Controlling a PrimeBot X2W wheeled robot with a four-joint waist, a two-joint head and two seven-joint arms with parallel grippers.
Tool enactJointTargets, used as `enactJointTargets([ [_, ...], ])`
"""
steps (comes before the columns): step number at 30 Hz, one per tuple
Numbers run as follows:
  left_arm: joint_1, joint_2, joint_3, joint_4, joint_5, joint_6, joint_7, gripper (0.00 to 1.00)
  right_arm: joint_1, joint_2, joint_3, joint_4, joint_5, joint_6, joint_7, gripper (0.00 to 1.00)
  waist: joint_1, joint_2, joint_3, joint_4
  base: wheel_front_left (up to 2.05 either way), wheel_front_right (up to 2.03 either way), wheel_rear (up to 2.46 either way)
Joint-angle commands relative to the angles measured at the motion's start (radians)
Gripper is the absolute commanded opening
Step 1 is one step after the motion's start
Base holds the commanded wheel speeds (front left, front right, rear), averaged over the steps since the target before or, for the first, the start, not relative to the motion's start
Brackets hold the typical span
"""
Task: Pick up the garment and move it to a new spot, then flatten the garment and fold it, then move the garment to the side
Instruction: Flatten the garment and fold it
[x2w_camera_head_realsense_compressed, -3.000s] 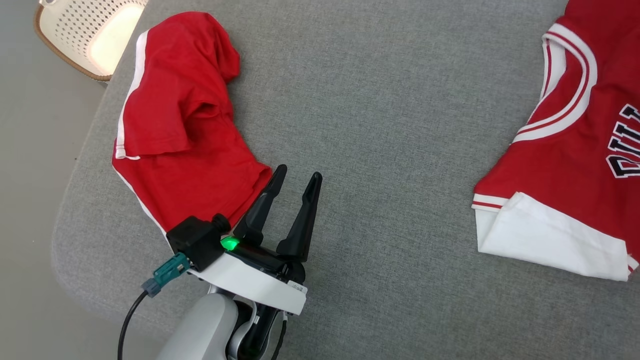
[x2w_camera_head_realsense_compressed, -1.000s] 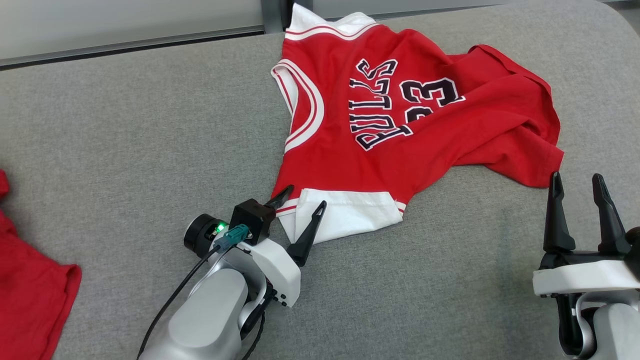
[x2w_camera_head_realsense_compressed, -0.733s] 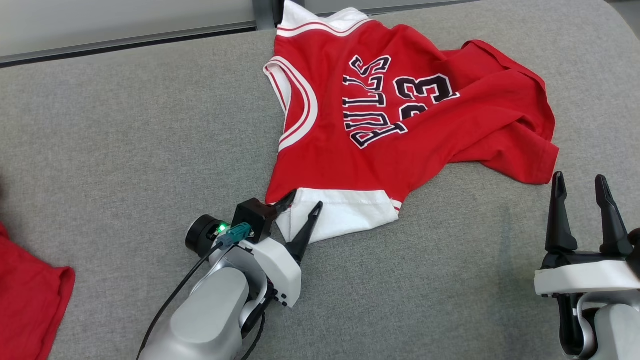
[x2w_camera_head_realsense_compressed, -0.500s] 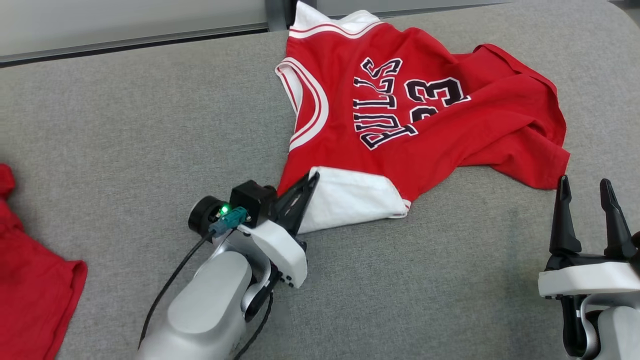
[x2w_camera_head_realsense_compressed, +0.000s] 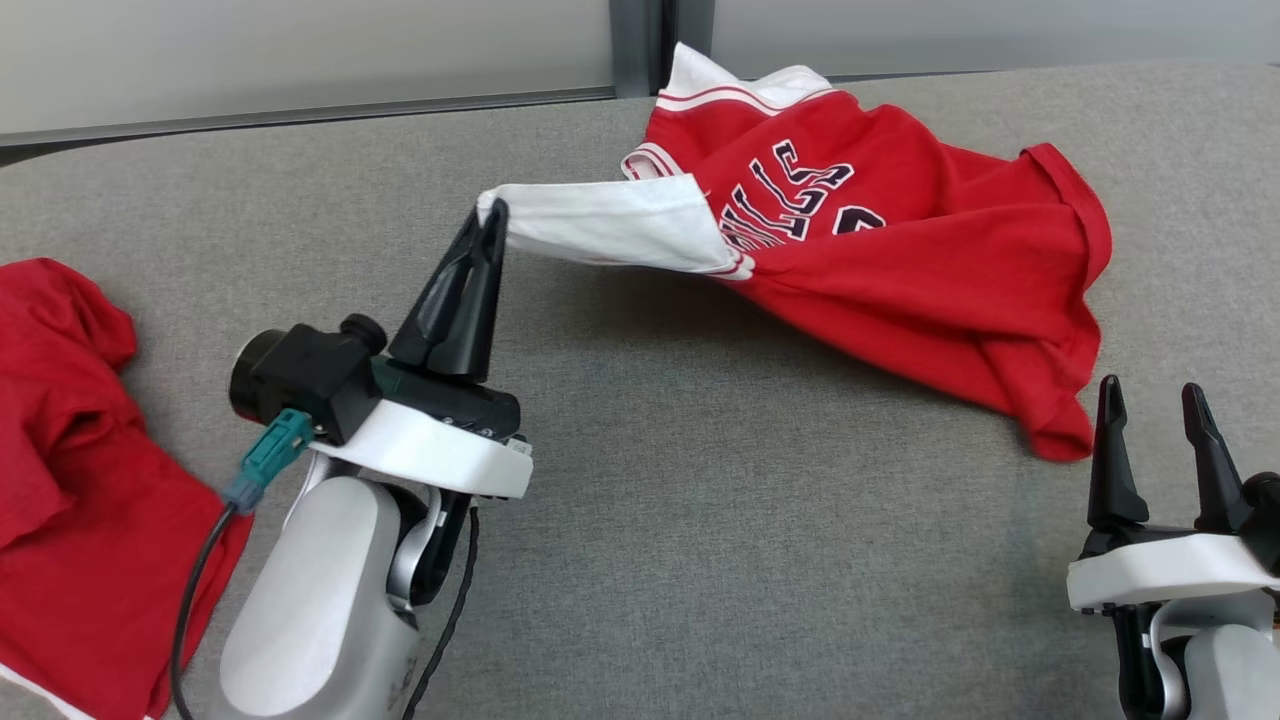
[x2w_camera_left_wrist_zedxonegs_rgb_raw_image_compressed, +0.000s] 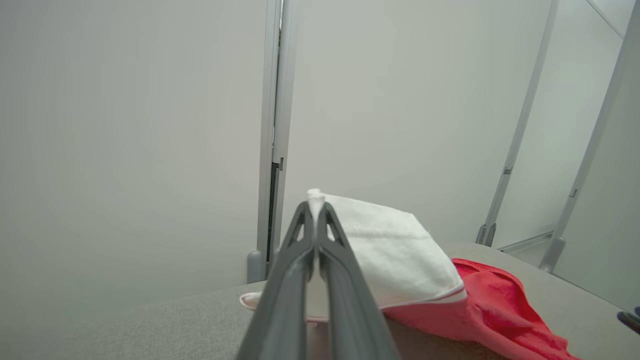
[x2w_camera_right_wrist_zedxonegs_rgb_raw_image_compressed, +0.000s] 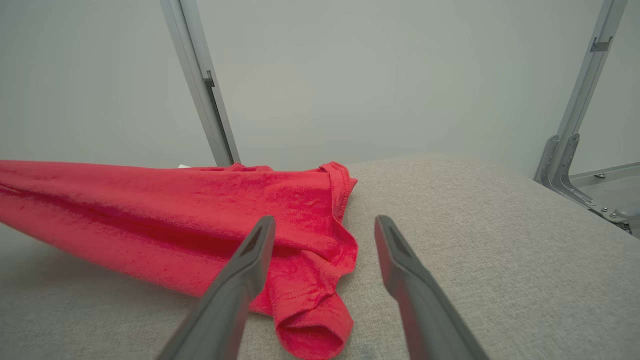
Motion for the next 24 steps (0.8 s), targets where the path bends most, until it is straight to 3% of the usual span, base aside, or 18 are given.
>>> enactJointTargets([
  [1,0.024,0.003,0.033,-0.027,0.013,-0.003,-0.005,0.00,0.007,-0.004,0.004,0.007,-0.007,0.000,0.003,1.00,0.0000,0.0000,-0.012,0.014,0.00,0.00,0.00],
  [7,0.080,0.002,0.072,-0.044,0.031,-0.001,-0.005,0.00,0.011,-0.007,0.014,0.032,0.002,0.000,0.022,1.00,0.0000,0.0000,-0.028,0.036,0.00,0.00,0.00],
  [22,0.156,0.002,0.073,0.169,0.154,0.038,-0.003,0.00,0.019,-0.022,0.029,0.067,0.008,0.000,0.054,1.00,0.0000,0.0000,-0.049,0.059,0.00,0.00,0.00],
  [23,0.161,0.002,0.074,0.193,0.149,0.041,-0.003,0.10,0.021,-0.024,0.029,0.067,0.008,0.000,0.055,1.00,0.0000,0.0000,-0.050,0.060,0.00,0.00,0.00],
  [24,0.162,0.002,0.075,0.207,0.149,0.044,-0.003,0.61,0.022,-0.025,0.029,0.067,0.008,0.000,0.056,1.00,0.0000,0.0000,-0.052,0.061,0.00,0.00,0.00],
])
